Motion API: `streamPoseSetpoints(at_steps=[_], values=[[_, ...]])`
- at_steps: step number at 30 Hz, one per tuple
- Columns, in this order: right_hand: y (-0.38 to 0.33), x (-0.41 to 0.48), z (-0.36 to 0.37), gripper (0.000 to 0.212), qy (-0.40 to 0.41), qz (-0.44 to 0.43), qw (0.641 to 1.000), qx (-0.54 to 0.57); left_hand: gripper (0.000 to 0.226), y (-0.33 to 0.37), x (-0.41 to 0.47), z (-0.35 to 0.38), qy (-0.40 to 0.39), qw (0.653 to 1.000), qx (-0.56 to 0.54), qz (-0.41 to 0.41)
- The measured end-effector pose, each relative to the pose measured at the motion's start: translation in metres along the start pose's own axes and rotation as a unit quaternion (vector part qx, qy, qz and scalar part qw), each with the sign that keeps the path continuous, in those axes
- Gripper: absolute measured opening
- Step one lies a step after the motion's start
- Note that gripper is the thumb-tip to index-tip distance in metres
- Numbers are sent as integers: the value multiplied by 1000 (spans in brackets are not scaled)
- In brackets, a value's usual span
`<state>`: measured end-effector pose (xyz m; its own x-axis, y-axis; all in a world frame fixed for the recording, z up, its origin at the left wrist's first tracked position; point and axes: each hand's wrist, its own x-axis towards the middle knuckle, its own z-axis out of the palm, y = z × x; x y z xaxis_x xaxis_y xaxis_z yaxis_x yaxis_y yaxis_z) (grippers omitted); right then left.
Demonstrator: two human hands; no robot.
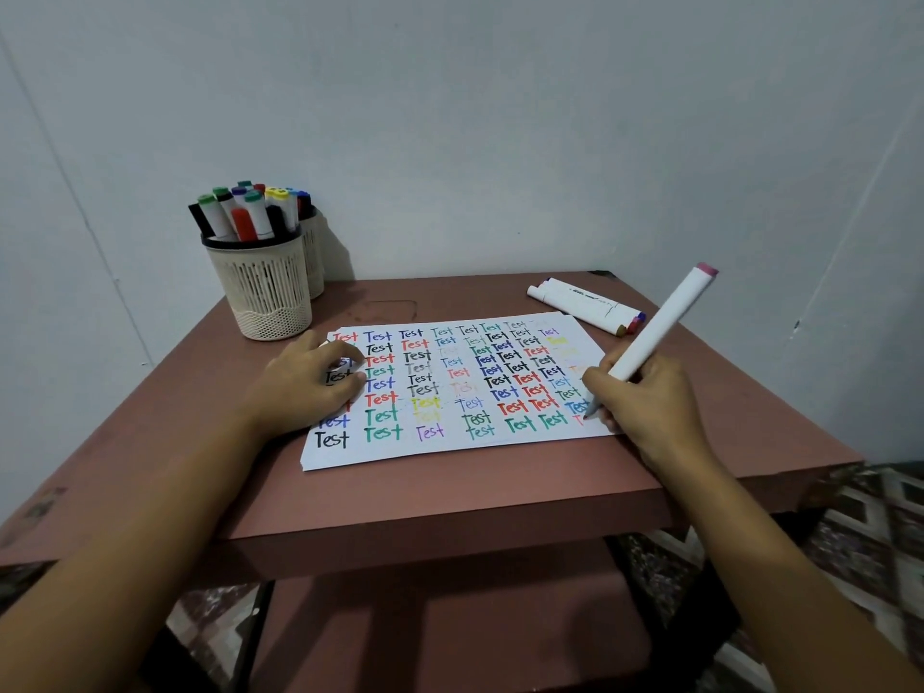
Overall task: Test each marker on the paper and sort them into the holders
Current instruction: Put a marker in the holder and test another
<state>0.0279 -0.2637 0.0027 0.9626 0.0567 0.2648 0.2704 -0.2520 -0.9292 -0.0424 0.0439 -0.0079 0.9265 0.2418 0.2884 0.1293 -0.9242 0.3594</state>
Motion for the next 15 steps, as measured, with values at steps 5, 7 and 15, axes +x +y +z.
streamPoseSetpoints(at_steps=[5,7,15], values=[[-1,-2,-1,18,11,-18,999,-32,28,1,0,1,1,1000,-5,-1],[-1,-1,-1,18,4,-11,1000,-23,28,1,-1,0,3,1000,-4,-2],[-3,-2,-2,18,25,-15,998,-46,28,2,0,-1,-2,1000,-3,-5]])
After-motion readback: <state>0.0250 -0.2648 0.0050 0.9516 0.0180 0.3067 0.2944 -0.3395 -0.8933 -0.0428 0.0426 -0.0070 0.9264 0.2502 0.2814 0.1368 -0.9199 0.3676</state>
